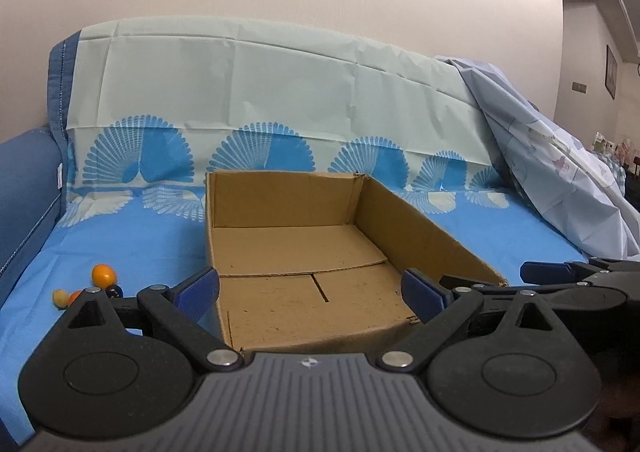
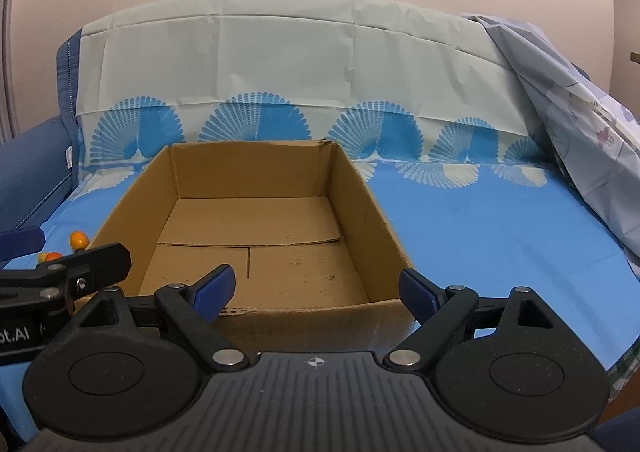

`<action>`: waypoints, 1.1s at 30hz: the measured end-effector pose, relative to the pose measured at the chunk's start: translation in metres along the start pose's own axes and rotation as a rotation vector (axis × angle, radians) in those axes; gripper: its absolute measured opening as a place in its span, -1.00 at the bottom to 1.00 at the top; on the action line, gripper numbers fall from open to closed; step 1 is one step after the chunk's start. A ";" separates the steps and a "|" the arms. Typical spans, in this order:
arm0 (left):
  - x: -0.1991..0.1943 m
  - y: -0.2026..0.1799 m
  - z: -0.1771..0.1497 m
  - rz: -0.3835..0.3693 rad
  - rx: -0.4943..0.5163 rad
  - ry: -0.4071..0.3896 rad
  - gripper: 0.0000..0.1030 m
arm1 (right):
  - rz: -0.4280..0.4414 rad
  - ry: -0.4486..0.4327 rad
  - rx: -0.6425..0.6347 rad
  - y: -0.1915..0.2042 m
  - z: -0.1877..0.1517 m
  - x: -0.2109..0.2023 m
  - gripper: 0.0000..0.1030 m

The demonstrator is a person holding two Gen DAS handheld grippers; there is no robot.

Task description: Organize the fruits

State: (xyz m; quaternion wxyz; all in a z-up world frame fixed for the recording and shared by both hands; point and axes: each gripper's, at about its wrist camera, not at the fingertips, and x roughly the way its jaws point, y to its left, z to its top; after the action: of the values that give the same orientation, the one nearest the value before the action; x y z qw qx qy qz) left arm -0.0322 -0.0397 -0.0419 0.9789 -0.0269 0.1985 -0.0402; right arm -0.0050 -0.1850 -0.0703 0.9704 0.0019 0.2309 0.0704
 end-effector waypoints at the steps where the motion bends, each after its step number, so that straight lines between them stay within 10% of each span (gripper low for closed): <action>1: 0.001 0.000 0.000 -0.001 0.001 0.002 0.92 | -0.001 0.001 0.003 0.000 0.000 0.000 0.74; 12: 0.002 0.001 0.001 -0.029 0.003 0.007 0.80 | -0.002 -0.007 -0.003 0.000 0.000 0.003 0.60; 19: -0.001 -0.003 0.000 -0.054 0.032 0.003 0.49 | 0.003 -0.026 -0.032 0.005 -0.001 0.001 0.05; 27: -0.011 0.001 0.009 -0.157 0.079 -0.015 -0.25 | 0.028 -0.015 0.009 0.003 0.002 -0.001 0.17; 33: -0.028 0.035 0.046 -0.266 0.216 -0.005 -0.37 | 0.089 -0.032 0.078 0.015 0.014 -0.003 0.12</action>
State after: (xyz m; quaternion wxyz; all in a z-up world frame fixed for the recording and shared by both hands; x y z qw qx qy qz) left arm -0.0375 -0.0009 0.0084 0.9626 0.0524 0.1855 -0.1905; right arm -0.0030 -0.1697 -0.0555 0.9691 0.0511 0.2177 0.1045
